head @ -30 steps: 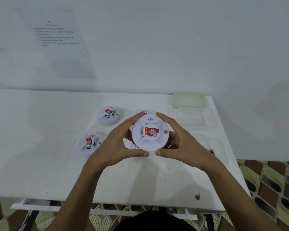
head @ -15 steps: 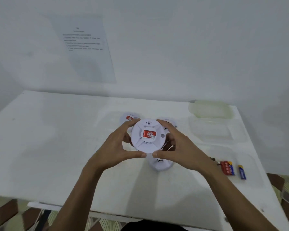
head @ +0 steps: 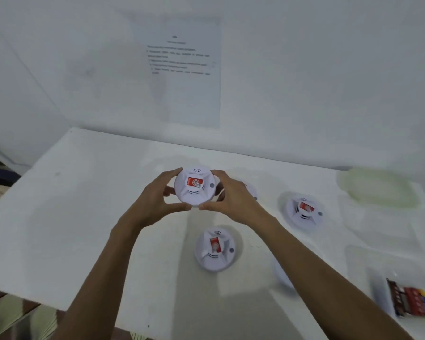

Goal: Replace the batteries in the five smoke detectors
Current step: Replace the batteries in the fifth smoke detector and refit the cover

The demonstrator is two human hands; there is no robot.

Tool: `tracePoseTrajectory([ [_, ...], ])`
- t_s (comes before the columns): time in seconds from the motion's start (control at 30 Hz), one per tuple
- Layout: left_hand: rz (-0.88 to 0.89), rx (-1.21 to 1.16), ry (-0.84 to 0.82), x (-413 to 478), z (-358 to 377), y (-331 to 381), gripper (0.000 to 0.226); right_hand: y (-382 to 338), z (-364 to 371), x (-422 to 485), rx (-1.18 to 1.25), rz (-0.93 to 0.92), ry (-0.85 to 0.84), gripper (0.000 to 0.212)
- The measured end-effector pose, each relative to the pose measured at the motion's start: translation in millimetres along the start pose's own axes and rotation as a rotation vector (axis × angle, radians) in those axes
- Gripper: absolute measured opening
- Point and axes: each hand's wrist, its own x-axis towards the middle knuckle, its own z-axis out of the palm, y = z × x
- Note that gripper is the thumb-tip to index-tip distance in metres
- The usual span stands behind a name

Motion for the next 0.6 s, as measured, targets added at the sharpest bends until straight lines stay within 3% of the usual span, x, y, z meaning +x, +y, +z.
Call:
tracePoseTrajectory([
  [0.27, -0.185, 0.040, -0.077, 29, -8, -71, 0.105, 30, 55, 71, -0.138, 0.073, -0.109, 0.072],
  [0.4, -0.205, -0.044, -0.084, 32, -3, -83, 0.090, 40, 66, 82, -0.161, 0.101, -0.131, 0.068],
  [0.6, -0.236, -0.045, -0.081, 31, -2, -87, 0.096, 44, 68, 88, -0.177, 0.128, -0.171, 0.061],
])
